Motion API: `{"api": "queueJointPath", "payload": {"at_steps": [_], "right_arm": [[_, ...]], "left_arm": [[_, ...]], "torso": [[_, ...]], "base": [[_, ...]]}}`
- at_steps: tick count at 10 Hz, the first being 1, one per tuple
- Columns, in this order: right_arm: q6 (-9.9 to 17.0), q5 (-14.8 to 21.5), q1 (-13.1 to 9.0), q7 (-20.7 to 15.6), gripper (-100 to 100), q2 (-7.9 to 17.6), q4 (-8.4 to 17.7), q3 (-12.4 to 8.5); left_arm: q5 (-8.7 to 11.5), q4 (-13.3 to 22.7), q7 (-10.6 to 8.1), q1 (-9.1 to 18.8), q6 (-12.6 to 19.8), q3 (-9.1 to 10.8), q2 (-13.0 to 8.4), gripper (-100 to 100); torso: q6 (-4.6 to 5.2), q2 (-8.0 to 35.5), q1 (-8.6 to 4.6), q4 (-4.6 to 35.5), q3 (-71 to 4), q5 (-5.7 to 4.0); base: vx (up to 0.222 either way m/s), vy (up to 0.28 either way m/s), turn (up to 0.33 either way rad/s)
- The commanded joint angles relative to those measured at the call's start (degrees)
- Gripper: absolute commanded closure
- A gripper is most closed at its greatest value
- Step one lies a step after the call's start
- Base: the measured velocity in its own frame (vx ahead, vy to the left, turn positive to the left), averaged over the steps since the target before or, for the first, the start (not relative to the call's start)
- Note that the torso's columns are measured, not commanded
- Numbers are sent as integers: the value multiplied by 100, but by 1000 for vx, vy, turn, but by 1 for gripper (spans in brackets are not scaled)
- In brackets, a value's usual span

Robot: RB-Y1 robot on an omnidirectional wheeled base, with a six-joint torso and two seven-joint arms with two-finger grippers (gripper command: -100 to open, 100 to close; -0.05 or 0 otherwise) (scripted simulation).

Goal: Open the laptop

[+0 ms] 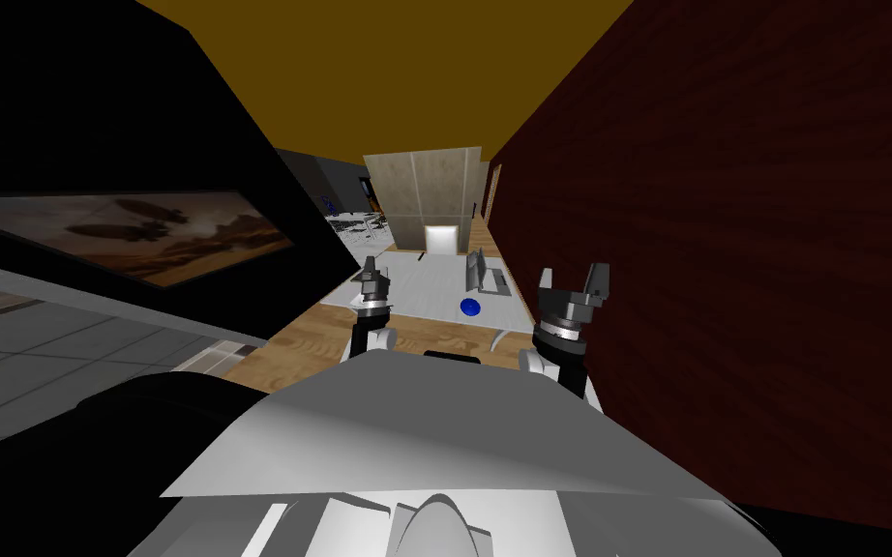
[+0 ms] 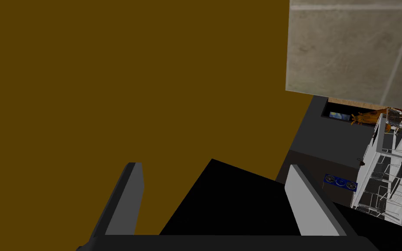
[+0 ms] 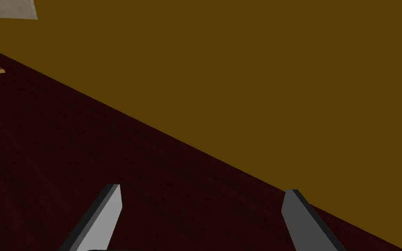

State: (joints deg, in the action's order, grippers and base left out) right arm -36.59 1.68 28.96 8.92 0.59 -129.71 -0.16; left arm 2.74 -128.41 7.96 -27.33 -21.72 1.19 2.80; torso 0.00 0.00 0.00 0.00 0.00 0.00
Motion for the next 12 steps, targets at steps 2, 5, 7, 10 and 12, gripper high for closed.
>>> {"api": "queueJointPath", "payload": {"at_steps": [2, 5, 7, 10, 12], "right_arm": [[0, 0, 0, 0, 0, 0, 0, 0], [0, 0, 0, 0, 0, 0, -1, 0], [0, 0, 0, 0, 0, 0, -2, 0], [40, 46, -4, -29, -100, 210, 48, -26], [133, 152, -13, -96, -100, 495, 162, -85]], "left_arm": [[0, 0, 0, 0, 0, 0, 0, 0], [0, -1, 0, 0, 0, 0, 0, 0], [0, -1, 0, 0, -1, 0, 0, 0], [0, -2, 0, 0, -1, 0, 0, 0], [0, 1, 0, 0, 0, 0, 0, 0]], "torso": [[0, 597, 0, 600, -1200, 0], [0, 1845, 0, 1846, -3692, 0], [0, 2693, 0, 2691, -5381, 0], [0, 3962, 0, 3960, -7919, 0], [-1, 4208, 5, 4205, -8425, 1]], "base": [[0, 0, 0], [0, 0, 0], [0, 0, 0], [2, 3, 14], [-1, 23, 70]]}}
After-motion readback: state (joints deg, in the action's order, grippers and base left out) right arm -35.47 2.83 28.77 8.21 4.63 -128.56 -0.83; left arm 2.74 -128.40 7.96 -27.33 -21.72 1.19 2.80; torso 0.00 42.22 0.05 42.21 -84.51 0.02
